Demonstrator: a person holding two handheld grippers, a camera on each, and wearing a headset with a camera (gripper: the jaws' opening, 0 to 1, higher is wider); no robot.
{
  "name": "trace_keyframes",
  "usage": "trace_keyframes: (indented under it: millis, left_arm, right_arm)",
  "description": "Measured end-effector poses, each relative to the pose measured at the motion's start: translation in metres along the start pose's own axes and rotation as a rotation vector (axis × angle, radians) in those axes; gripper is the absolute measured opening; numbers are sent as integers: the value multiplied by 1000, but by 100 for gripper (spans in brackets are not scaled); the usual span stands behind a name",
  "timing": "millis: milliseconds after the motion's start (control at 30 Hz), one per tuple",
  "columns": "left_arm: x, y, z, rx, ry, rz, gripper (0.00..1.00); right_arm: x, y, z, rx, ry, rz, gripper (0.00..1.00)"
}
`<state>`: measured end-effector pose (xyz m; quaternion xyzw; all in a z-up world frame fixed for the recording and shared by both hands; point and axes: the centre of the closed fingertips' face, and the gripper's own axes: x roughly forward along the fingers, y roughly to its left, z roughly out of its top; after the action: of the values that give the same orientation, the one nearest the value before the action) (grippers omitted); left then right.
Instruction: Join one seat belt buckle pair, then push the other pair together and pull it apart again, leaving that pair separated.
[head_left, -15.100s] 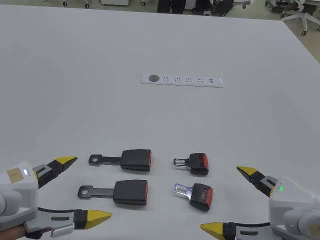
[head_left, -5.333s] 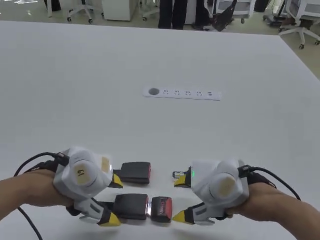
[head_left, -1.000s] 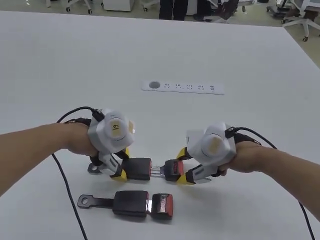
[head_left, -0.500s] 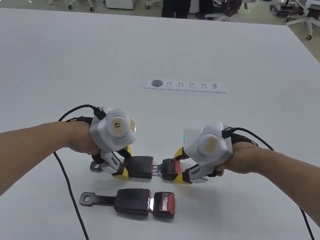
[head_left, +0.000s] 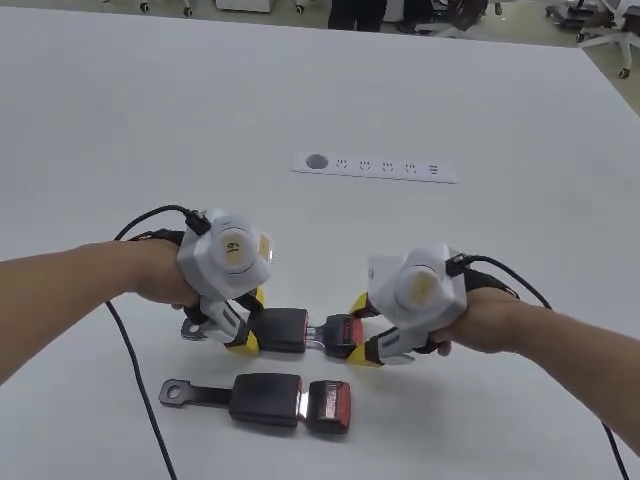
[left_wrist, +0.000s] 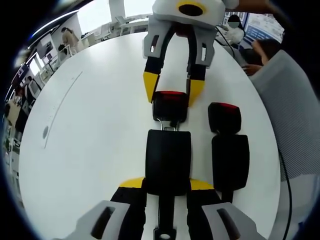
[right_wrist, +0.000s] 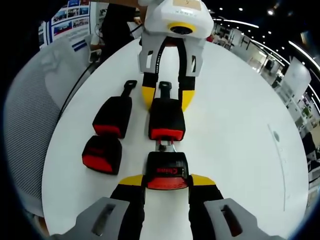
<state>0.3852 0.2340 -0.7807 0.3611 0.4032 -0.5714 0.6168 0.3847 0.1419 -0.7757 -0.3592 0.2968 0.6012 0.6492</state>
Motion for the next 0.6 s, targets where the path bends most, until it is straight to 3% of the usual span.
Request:
trace_keyframes:
  millis: [600]
  left_arm:
    - [0,0,-1,6,9,-3,31]
  right_arm:
    - [2,0,5,29,40,2,28]
